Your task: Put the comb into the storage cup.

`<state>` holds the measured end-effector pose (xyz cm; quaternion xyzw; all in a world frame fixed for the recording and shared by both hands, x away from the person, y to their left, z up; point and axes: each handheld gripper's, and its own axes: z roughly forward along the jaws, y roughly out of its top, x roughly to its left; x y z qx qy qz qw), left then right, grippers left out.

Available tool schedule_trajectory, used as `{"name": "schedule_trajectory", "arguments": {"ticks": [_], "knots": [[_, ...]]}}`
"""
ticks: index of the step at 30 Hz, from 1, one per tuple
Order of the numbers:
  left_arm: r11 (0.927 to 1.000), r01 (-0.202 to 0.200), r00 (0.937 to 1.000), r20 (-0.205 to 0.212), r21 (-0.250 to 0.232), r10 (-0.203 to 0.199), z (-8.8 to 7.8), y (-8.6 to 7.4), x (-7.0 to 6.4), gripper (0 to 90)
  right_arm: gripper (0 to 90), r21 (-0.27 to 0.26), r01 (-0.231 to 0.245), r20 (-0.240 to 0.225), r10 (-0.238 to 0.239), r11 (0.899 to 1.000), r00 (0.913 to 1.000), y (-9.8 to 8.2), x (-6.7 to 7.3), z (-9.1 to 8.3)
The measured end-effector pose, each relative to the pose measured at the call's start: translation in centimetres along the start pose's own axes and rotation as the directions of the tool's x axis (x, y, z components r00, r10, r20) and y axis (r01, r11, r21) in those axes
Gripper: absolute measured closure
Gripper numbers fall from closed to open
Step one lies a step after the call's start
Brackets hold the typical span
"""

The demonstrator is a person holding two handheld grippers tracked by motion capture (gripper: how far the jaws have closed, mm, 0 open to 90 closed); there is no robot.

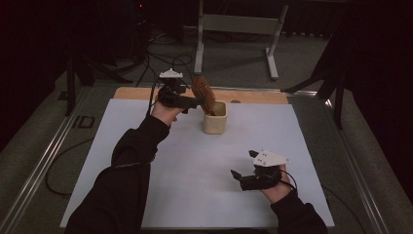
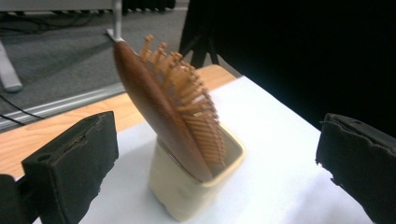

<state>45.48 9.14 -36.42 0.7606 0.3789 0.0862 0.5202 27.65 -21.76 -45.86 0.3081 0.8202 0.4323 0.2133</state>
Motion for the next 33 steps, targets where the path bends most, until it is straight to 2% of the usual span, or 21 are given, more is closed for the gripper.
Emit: {"name": "schedule_trajectory", "arguments": {"ticks": [1,2,7,13,14,18,21,29,33], "knots": [[1.0,0.0,1.0,0.0,0.0,0.0,0.0,0.0,0.0,0.0,8.7,0.0,0.0,0.0,0.0,1.0,1.0,0.0,0.0,0.0],[0.9998,-0.02,0.9996,0.02,0.0,0.02,-0.2,-0.2,-0.1,0.0,8.6,0.003,-0.023,-0.015,0.023,1.0,0.9996,0.0,-0.1,0.1],[0.9977,-0.065,0.9974,0.031,-0.017,0.066,-0.9,-0.7,-0.1,0.0,8.5,0.005,-0.041,-0.02,0.041,0.999,0.999,-0.1,-0.3,0.4],[0.9962,-0.087,0.9955,0.037,-0.01,0.087,-1.3,-1.2,0.0,0.0,8.6,-0.01,-0.045,-0.025,0.045,0.999,0.9987,0.0,-0.3,0.3],[0.9947,-0.101,0.9934,0.052,-0.02,0.102,-1.5,-1.3,0.0,0.0,8.6,-0.006,-0.047,-0.028,0.047,0.999,0.9985,0.0,-0.3,0.3],[0.9926,-0.119,0.9899,0.075,-0.026,0.12,-1.8,-1.6,-0.1,0.0,8.6,-0.003,-0.047,-0.027,0.047,0.999,0.9985,0.0,-0.3,0.3],[0.9901,-0.139,0.9875,0.073,-0.017,0.14,-2.0,-1.9,-0.2,0.0,8.6,-0.006,-0.051,-0.026,0.051,0.999,0.9984,0.0,-0.3,0.3],[0.9885,-0.151,0.9851,0.083,0.003,0.151,-2.7,-2.7,-0.1,0.0,8.6,-0.008,-0.052,-0.02,0.052,0.999,0.9985,0.0,-0.3,0.2],[0.9853,-0.17,0.9821,0.084,0.013,0.168,-3.1,-3.5,-0.2,0.0,8.6,-0.009,-0.049,-0.013,0.049,0.999,0.9987,0.0,-0.3,0.1]]}}
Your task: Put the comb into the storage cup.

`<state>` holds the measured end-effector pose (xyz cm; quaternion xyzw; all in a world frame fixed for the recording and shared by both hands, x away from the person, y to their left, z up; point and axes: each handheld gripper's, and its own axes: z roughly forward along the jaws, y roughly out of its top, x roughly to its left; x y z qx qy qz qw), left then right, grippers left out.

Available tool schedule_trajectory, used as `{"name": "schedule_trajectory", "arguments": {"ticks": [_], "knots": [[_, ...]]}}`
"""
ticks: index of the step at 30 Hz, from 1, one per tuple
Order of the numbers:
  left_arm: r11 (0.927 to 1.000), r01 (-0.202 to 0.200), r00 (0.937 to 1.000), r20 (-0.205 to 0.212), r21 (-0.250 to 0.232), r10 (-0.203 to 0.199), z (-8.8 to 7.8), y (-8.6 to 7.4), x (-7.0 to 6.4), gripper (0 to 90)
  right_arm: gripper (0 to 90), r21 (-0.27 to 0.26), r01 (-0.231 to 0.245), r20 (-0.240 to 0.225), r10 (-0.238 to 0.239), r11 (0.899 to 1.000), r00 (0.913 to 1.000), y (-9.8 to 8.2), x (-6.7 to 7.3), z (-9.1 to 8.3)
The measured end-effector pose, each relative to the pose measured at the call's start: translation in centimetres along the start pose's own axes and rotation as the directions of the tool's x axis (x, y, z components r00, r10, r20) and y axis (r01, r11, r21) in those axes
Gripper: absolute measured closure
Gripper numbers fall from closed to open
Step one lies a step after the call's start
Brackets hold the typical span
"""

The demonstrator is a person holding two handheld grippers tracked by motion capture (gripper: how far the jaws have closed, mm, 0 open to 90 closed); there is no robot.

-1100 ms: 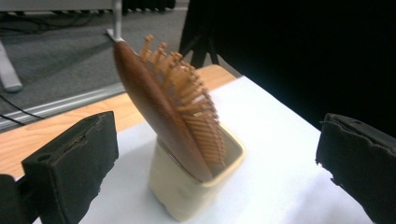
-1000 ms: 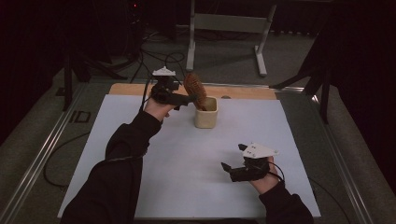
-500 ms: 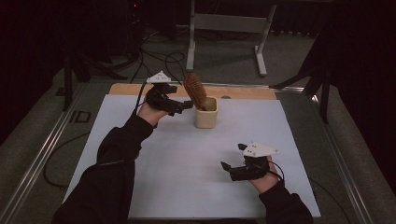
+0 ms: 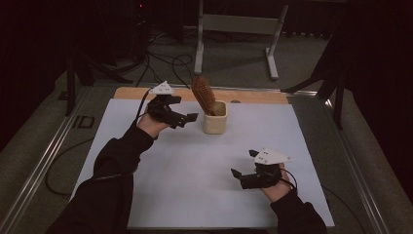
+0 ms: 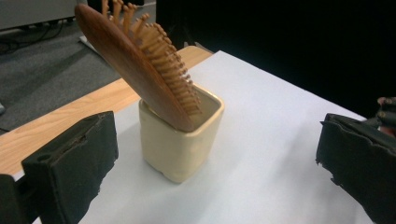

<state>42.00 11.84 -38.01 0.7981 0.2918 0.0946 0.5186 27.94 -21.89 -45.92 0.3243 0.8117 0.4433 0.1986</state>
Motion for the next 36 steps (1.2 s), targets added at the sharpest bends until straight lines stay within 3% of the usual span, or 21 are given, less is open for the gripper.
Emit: {"name": "schedule_trajectory", "arguments": {"ticks": [3,13,21,36], "knots": [[0.9997,-0.024,0.9997,-0.008,-0.004,0.024,-0.6,-0.9,-0.3,0.0,8.6,0.006,0.011,0.015,-0.011,1.0,0.9998,-0.1,0.0,-0.1],[0.9995,-0.031,0.9995,0.009,0.009,0.031,-2.1,-3.4,-0.8,0.0,8.6,0.006,0.02,0.013,-0.02,1.0,0.9997,-0.1,0.0,-0.1],[0.9989,-0.041,0.9992,-0.002,0.024,0.041,-3.5,-5.5,-1.2,0.0,8.6,0.001,0.02,0.013,-0.02,1.0,0.9997,-0.1,0.0,-0.1],[0.9986,-0.03,0.9991,-0.028,0.044,0.031,-6.1,-9.0,-1.5,0.0,8.6,0.0,0.015,0.011,-0.015,1.0,0.9998,-0.3,0.0,-0.1]]}}
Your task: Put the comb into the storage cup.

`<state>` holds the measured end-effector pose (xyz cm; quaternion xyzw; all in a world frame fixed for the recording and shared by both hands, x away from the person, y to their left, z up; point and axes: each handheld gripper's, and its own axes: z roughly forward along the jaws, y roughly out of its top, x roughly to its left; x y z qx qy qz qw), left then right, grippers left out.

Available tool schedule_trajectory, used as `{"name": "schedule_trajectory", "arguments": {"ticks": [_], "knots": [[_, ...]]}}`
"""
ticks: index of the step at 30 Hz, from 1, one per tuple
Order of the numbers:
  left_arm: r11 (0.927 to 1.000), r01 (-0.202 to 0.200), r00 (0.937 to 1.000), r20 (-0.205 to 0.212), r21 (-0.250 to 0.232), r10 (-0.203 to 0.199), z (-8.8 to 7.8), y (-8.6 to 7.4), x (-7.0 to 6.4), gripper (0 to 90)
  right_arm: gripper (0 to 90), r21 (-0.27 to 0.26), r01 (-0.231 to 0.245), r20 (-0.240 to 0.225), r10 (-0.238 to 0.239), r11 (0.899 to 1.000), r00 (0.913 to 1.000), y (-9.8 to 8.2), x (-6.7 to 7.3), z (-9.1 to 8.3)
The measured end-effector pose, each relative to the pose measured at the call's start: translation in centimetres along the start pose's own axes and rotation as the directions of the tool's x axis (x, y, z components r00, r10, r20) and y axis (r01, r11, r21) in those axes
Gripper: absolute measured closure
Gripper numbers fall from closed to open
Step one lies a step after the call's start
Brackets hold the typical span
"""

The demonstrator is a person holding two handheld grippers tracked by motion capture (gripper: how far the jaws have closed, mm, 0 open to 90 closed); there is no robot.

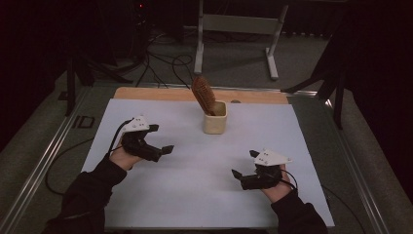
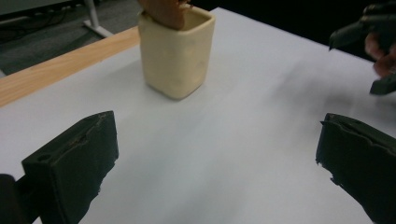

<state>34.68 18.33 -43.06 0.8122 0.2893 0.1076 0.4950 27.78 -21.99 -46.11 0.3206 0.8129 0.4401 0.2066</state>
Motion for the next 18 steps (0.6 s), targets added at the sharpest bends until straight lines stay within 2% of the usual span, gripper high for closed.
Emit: {"name": "schedule_trajectory", "arguments": {"ticks": [1,10,18], "knots": [[1.0,0.007,0.9999,-0.007,-0.002,-0.007,-0.3,-0.7,0.0,0.0,8.6,0.004,0.002,-0.003,-0.002,1.0,1.0,0.0,0.0,0.0],[0.9992,0.04,0.9989,-0.025,-0.007,-0.04,-1.8,-3.4,0.2,0.0,8.6,0.006,0.016,0.003,-0.016,1.0,0.9999,-0.2,0.0,0.0],[0.9994,0.035,0.9975,-0.061,0.003,-0.034,-2.5,-5.6,-0.1,0.0,8.6,0.01,0.007,0.005,-0.007,1.0,1.0,-0.5,-0.1,-0.1]]}}
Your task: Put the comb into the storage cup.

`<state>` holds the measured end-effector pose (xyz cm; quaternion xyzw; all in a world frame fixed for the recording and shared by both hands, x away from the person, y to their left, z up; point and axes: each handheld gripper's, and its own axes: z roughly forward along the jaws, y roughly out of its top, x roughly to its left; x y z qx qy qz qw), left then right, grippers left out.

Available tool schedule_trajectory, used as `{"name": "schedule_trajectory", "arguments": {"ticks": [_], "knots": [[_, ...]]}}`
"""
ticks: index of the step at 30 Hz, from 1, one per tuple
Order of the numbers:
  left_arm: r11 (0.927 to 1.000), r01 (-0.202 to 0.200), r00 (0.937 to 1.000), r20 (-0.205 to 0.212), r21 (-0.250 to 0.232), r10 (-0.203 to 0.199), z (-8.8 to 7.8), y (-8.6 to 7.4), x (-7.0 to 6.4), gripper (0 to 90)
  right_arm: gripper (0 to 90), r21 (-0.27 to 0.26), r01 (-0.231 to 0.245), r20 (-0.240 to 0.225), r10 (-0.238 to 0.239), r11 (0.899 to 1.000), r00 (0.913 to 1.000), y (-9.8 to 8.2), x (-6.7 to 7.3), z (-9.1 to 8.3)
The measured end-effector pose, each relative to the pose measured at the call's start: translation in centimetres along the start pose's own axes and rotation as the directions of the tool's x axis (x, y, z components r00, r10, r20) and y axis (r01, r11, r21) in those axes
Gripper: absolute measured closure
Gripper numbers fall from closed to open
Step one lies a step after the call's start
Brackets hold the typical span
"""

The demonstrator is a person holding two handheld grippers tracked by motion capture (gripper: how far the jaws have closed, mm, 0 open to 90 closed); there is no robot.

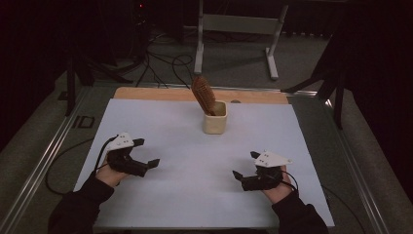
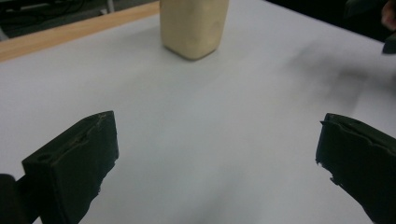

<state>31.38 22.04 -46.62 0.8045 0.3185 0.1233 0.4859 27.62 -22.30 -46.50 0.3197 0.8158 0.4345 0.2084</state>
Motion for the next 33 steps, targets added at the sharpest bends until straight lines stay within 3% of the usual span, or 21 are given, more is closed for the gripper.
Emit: {"name": "schedule_trajectory", "arguments": {"ticks": [11,23,27,33], "knots": [[0.9994,0.034,0.9992,-0.019,0.008,-0.034,-1.3,-3.6,-0.4,0.0,8.6,-0.005,0.006,0.001,-0.006,1.0,1.0,-0.2,0.2,-0.3],[0.9987,0.049,0.9966,-0.067,0.011,-0.049,-2.9,-5.3,-0.5,0.0,8.6,0.004,0.005,-0.006,-0.005,1.0,1.0,-0.7,0.2,-0.3],[0.9995,0.029,0.9954,-0.091,0.011,-0.028,-3.4,-5.8,-0.7,0.0,8.6,0.002,0.002,-0.005,-0.002,1.0,1.0,-0.8,0.1,-0.3],[0.9996,0.029,0.9949,-0.096,-0.003,-0.03,-3.7,-6.0,-0.8,0.0,8.6,0.007,0.006,-0.011,-0.005,1.0,0.9999,-1.0,0.1,0.0]]}}
